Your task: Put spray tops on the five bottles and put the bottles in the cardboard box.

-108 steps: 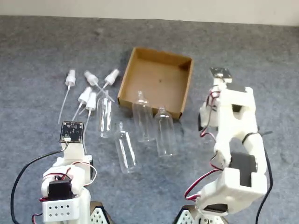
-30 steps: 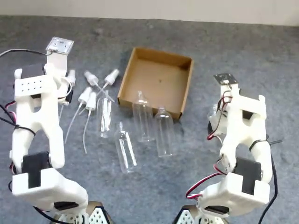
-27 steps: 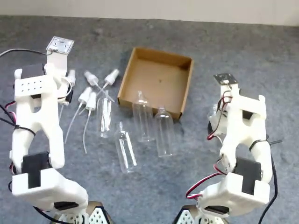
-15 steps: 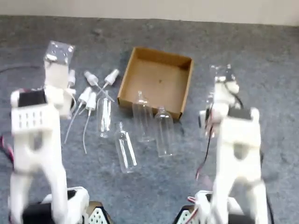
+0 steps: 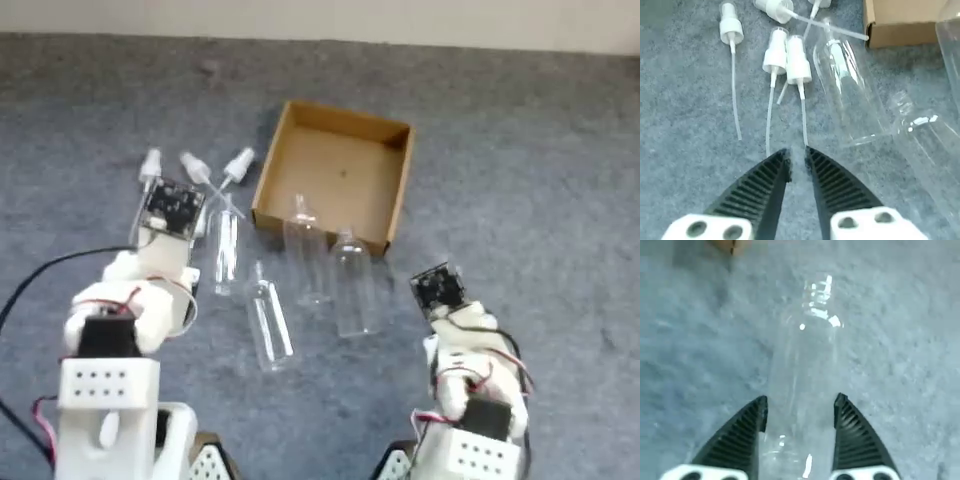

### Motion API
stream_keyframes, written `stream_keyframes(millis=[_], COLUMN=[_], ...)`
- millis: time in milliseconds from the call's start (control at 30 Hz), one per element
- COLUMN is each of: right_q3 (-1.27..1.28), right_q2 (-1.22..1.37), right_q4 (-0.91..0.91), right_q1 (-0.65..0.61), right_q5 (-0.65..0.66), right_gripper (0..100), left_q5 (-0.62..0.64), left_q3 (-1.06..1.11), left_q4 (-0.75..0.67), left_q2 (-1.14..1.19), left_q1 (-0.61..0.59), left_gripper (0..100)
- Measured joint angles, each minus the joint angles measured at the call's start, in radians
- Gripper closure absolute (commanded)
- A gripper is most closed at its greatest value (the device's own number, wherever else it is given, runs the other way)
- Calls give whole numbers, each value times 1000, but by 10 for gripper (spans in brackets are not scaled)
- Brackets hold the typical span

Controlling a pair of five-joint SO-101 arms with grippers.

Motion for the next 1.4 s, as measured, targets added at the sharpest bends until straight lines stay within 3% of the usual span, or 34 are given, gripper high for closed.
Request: stream_keyframes(millis=[267,500,633,733,900,1167,1400], right_q3=[2,0,-2,-2,-2,-2,-2], right_q2=[-2,-21,-21,-21,-21,-21,-21], right_q4=[29,212,233,238,238,238,238], right_q1=[44,49,49,51,51,51,51], right_q5=[28,35,40,40,40,40,40], right_gripper=[982,982,982,982,982,982,982], left_q5=[0,0,0,2,2,2,2], left_q3=[110,388,572,586,586,586,586], left_q4=[-44,-315,-489,-537,-465,-95,-63], left_q2=[-71,-144,-235,-310,-399,-450,-503], left_q1=[8,8,8,8,8,8,8], left_gripper=[993,992,992,992,994,995,995])
